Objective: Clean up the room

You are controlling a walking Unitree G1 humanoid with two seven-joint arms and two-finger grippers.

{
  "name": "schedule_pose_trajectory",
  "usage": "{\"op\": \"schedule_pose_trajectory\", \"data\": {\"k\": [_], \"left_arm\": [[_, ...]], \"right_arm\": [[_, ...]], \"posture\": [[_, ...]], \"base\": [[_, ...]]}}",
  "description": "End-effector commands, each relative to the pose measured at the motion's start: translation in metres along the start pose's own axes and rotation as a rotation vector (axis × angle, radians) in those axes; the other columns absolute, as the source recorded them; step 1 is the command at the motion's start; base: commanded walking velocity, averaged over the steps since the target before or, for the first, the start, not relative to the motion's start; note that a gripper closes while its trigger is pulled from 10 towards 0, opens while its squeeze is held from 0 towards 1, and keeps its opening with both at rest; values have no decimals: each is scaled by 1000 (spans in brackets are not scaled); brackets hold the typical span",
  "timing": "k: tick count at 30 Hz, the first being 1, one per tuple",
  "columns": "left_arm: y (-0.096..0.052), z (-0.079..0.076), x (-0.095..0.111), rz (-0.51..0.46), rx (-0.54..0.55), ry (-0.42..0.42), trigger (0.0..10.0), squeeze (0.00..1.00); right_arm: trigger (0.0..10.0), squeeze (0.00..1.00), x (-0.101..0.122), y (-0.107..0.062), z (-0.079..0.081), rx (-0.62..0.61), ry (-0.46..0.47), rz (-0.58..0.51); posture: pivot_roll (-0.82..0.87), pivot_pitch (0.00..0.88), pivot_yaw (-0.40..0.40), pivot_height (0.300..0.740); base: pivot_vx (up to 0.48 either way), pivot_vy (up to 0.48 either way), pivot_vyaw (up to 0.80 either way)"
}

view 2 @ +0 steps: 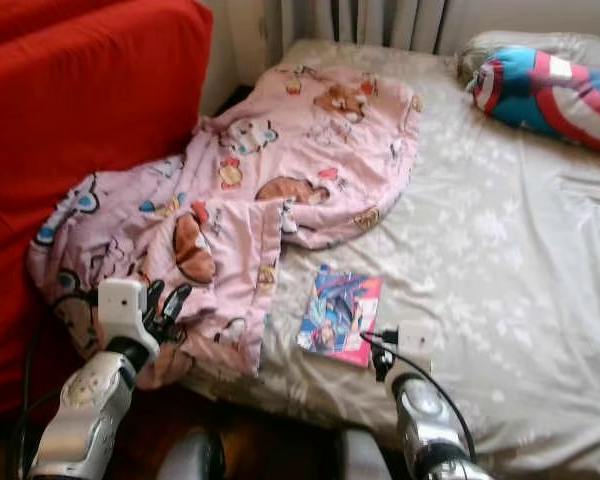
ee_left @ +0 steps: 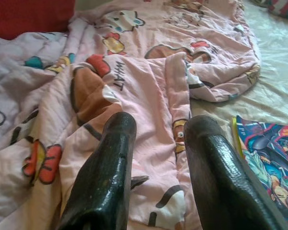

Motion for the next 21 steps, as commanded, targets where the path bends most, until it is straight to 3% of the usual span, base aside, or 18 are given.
{"op": "schedule_pose_trajectory", "data": {"k": [1,9,21], "left_arm": [[-5,3,-3,22,10,-20,10000,0],[-16,-4,-7,47,2,-32,10000,0],[-37,-1,-5,71,31,-21,10000,0]], "right_arm": [[10000,0,1,0,-5,-16,-1,0],[10000,0,13,2,-20,-54,27,-27],[10000,0,29,7,-18,-50,194,-49]], "posture": [[-12,271,24,645],[-6,323,22,645],[40,366,18,645]], "base": [[0,0,0],[0,0,0],[0,0,0]]}}
Point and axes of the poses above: a point about 5 cm out from each wrist's last joint towards the gripper, its own y axis pointing out of the wrist towards the gripper, its own x axis along the axis of the wrist's last joint, z = x × y, the point moved 4 cm from there along y, pointing out of the wrist towards the gripper, and after that the axes turned 9 degrees about -y, right-handed, at the moved point
